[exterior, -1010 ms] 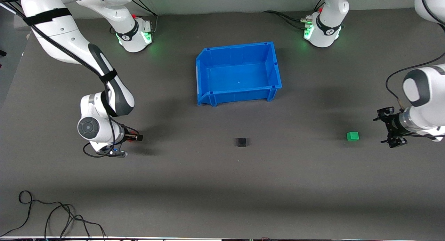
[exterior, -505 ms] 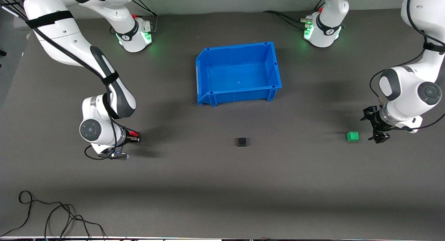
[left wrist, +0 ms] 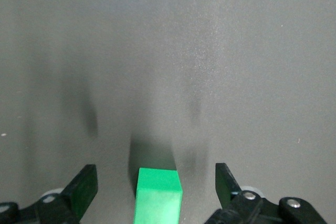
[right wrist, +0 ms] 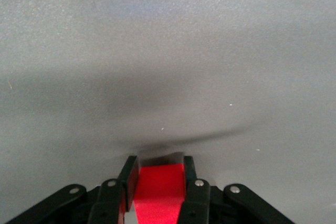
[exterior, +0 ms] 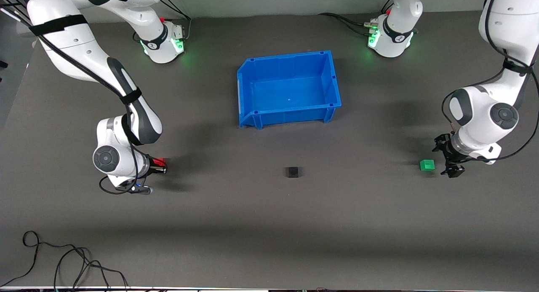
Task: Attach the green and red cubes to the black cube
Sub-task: 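Carry the red cube toward the black cube while the left gripper grasps green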
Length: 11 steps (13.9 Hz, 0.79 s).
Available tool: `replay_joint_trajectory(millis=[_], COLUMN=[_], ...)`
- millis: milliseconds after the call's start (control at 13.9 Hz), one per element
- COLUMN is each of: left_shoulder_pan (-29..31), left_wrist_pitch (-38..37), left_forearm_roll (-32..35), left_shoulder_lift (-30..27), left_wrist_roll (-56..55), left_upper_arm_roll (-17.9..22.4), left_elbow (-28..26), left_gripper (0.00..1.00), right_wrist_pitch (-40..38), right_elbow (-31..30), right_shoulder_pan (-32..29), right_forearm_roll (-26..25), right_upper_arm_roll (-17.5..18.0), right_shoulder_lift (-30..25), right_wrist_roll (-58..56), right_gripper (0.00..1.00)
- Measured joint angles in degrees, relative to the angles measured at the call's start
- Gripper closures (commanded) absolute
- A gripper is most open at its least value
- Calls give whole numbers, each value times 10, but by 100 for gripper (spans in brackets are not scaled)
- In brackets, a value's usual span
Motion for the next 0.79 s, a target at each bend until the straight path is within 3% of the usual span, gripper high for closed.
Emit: replay_joint_trajectory(millis=[361, 793], left_shoulder_pan=[-2, -22], left_wrist_pitch=[11, 11], left_forearm_roll=[19, 20], left_shoulder_lift=[17, 44], left_wrist_roll=[0, 0], left_upper_arm_roll=[-2, -4], left_elbow=[21, 44], left_gripper=[1, 4], right_wrist_pitch=[-51, -107], right_elbow=[46, 156], right_shoulder_pan=[-18, 6], right_forearm_roll=[39, 99], right_upper_arm_roll=[-3, 10], right_shoulder_lift=[0, 10], right_wrist_roll=[72, 341], right_gripper=[83, 83])
